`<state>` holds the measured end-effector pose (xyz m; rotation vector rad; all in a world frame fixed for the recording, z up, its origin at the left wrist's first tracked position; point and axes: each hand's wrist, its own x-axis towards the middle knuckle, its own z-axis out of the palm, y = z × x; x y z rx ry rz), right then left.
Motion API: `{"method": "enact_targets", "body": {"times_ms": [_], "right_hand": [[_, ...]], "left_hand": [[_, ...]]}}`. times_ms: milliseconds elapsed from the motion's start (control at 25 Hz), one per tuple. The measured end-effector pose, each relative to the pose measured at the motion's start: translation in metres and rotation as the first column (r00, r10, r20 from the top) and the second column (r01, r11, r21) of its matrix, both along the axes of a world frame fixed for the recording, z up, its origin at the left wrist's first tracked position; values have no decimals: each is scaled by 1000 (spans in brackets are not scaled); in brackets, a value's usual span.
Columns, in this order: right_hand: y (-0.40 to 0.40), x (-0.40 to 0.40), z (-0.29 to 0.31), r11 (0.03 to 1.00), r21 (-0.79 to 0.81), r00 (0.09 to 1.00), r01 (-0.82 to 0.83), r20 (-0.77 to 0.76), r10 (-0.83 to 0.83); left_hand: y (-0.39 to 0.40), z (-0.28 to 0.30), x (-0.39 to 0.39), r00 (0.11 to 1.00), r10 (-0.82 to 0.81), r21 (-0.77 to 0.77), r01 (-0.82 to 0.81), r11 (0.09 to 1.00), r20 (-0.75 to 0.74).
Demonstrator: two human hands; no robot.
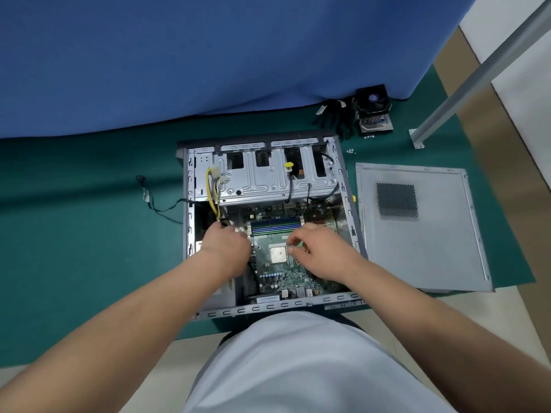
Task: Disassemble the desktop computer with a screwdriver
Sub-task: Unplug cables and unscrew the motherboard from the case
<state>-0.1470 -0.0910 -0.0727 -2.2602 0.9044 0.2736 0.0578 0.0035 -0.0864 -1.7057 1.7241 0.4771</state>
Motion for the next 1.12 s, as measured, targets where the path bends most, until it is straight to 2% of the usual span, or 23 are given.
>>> {"method": "enact_targets", "body": {"times_ms": [120, 240, 400, 480, 560, 640, 720, 800, 880, 920, 1000, 1120], "right_hand": [[-4, -10, 2, 997, -78, 997, -21, -73, 15], [-7, -23, 0, 992, -123, 988, -13, -152, -6], [0, -10, -22, 995, -100, 919, 14, -391, -52], [3, 0, -36, 995, -73, 859, 72, -503, -99], [5, 6, -48, 988, -52, 835, 149, -529, -154], [6, 10, -57, 975, -56, 827, 215, -521, -212], [6, 13, -61, 970, -84, 825, 230, -512, -240], [7, 15, -64, 967, -110, 822, 231, -510, -254], [9, 15, -68, 965, -110, 806, 236, -533, -258], [10, 14, -70, 965, -112, 794, 239, -550, -260], [10, 14, -73, 961, -120, 777, 250, -568, -273], [8, 15, -75, 952, -140, 758, 271, -579, -301]], "left_hand": [[-12, 3, -9, 996, -85, 98, 81, 992, 35], [-11, 7, -11, 986, -162, 108, 164, 981, -26], [-1, 12, -10, 977, -168, 117, 183, 976, -132], [-3, 14, -12, 973, -131, 82, 148, 986, -190], [-6, 12, -21, 929, 35, 30, -26, 999, -370], [-9, 5, -37, 773, 247, 41, -277, 960, -585], [-11, -6, -54, 561, 416, 68, -537, 841, -716], [-15, -17, -63, 324, 583, 156, -765, 624, -745], [-18, -25, -66, 121, 716, 264, -877, 402, -688], [-19, -28, -66, 47, 755, 299, -901, 315, -653], [-22, -32, -62, -39, 792, 332, -920, 210, -610], [-25, -36, -52, -80, 784, 342, -924, 174, -615]]}}
